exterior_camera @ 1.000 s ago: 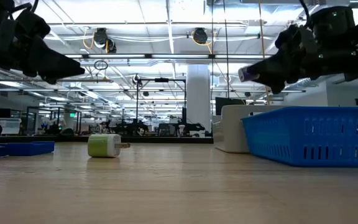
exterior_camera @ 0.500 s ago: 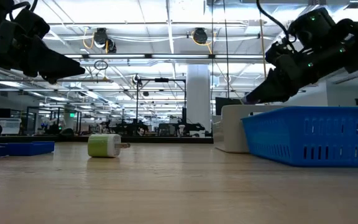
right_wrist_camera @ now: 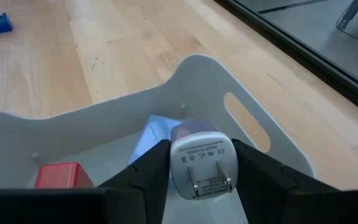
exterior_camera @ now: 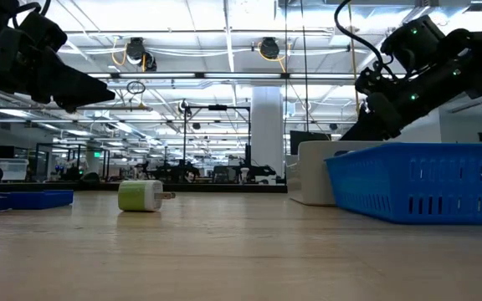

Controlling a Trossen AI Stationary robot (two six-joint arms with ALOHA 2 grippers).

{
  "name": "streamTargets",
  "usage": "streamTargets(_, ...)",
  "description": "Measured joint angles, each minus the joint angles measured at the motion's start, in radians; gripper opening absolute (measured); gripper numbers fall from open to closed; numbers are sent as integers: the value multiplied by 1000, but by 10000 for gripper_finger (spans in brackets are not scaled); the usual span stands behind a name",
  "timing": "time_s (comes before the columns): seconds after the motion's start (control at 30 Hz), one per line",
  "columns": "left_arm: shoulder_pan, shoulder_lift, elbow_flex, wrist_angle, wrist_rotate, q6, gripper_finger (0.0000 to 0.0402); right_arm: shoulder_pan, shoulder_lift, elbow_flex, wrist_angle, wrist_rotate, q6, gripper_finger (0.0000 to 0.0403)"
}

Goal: Pick & Place Office items
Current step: Put the purple charger adapter into the gray bin, then put the top blue digital clock into the blue bin

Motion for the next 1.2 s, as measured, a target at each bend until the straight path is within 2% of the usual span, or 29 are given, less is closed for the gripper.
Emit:
streamTargets(0.37, 0, 0, 0, 0, 0, 0, 187, 0, 0, 0, 21, 0, 20, 152)
streamTargets(0.83, 0, 0, 1, 0, 0, 0, 162, 0, 0, 0, 29, 1, 26, 218)
streamTargets(1.03, 0, 0, 1, 0, 0, 0, 168, 0, 0, 0, 34, 0, 26, 235)
streamTargets(1.2, 0, 0, 1, 0, 0, 0, 183, 0, 0, 0, 87, -3, 23, 232)
